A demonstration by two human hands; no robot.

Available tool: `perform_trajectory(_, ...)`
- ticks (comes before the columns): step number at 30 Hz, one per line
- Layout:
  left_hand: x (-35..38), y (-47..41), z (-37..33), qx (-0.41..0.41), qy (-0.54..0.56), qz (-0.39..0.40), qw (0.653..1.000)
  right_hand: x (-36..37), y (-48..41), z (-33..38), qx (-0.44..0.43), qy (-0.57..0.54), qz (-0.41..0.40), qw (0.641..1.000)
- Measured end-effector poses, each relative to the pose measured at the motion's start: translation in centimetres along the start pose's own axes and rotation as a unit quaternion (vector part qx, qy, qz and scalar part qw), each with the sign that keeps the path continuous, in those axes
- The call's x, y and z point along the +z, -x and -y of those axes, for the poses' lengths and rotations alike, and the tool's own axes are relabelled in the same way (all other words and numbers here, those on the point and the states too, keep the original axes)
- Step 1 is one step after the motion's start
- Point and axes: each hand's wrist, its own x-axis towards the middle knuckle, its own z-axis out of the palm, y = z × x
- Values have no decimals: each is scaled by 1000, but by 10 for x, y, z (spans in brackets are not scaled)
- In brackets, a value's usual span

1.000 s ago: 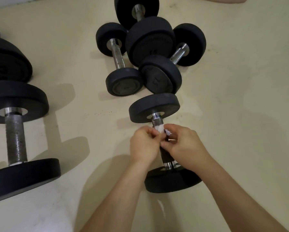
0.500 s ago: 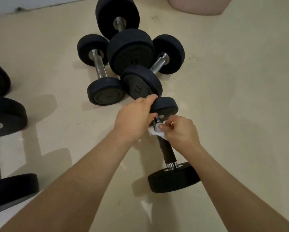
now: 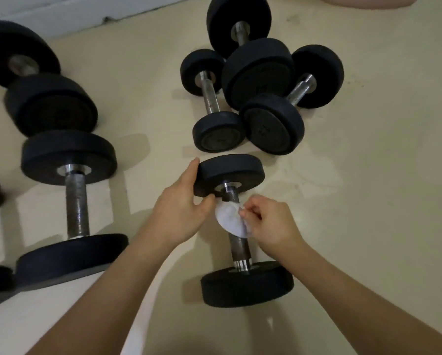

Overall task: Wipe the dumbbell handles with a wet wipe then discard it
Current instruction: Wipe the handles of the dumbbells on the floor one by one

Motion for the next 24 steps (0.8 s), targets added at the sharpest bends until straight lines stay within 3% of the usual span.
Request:
perform_trajectory(2,-5,6,19,-49,14,2,999,8,15,2,-1,7,67,998)
perform_trajectory(3,-7,8,27,-63,25,5,998,11,11,6,-14,14,63,998)
perform_trajectory(8,-25,35,37,-108,142,57,982,35,-13,32,-141,11,-92,986)
perform_trajectory(13,-16,110,20,-65,180,238,952,34,20,27,-186,17,30,982)
perform_trajectory(15,-8,127,20,-54,142,192,970,33,14,27,-214,46,26,976)
perform_trajectory(17,-4,137,23,-42,87,157,983,37,-4,29,-242,72,-38,967)
perform_trajectory(20,-3,138,21,38,-46,128,990,41,-27,35,-210,32,-95,973)
perform_trajectory(24,1,131,2,91,-184,116,972,31,5,27,-235,76,-45,968)
